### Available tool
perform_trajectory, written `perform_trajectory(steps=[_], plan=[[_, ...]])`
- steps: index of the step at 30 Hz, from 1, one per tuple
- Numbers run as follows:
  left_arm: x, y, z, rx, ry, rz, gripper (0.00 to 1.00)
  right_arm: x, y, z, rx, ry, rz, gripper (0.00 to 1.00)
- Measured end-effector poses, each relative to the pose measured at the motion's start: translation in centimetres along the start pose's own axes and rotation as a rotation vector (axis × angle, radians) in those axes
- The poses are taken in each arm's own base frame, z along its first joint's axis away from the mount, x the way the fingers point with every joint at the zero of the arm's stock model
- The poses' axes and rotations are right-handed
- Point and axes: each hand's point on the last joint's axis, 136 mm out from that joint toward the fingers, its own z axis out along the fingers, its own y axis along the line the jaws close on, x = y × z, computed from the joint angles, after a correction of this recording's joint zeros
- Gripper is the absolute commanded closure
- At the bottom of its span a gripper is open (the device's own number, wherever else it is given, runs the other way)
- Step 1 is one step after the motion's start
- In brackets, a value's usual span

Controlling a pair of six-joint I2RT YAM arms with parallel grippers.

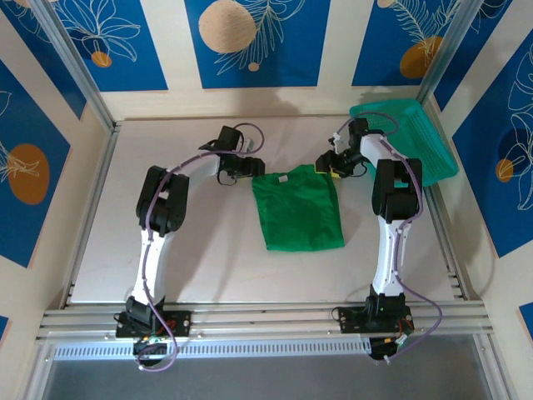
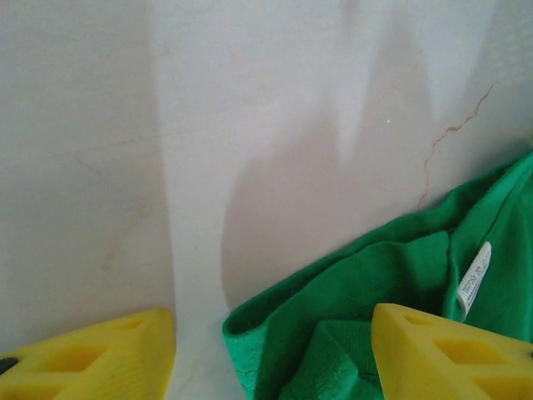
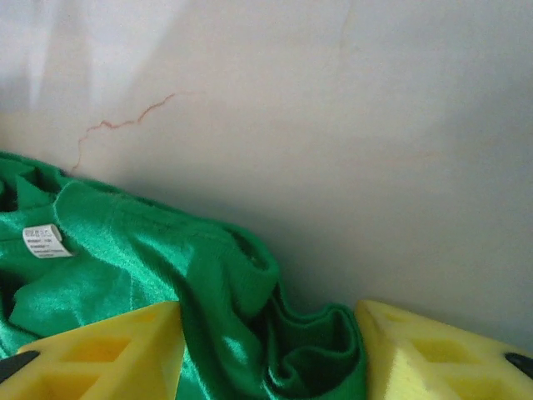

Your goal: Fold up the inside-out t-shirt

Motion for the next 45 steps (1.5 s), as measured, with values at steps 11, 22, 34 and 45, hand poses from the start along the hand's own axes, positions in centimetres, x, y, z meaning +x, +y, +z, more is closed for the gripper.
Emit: perform_trajectory(steps=[11, 22, 34, 45], plan=[[1.0, -1.3, 0.6, 0.077, 0.036, 0.038, 0.6, 1.4, 1.4, 0.8, -0.004, 0.079, -0.029, 0.92], [3.5, -4.3, 2.1, 0.211, 0.113, 0.098, 1.0, 1.2, 1.6, 0.4, -0.087, 0.069, 0.001, 1.0], [3.0, -5.2, -5.0, 0.214, 0.012, 0.197, 1.0, 1.0, 5.7, -2.6, -0.259, -0.043, -0.118, 1.0], [-5.8, -12.7, -25.6, 0.193, -0.429, 0.588, 1.0, -0.2, 20.5, -17.7, -0.402, -0.475, -0.684, 1.0]])
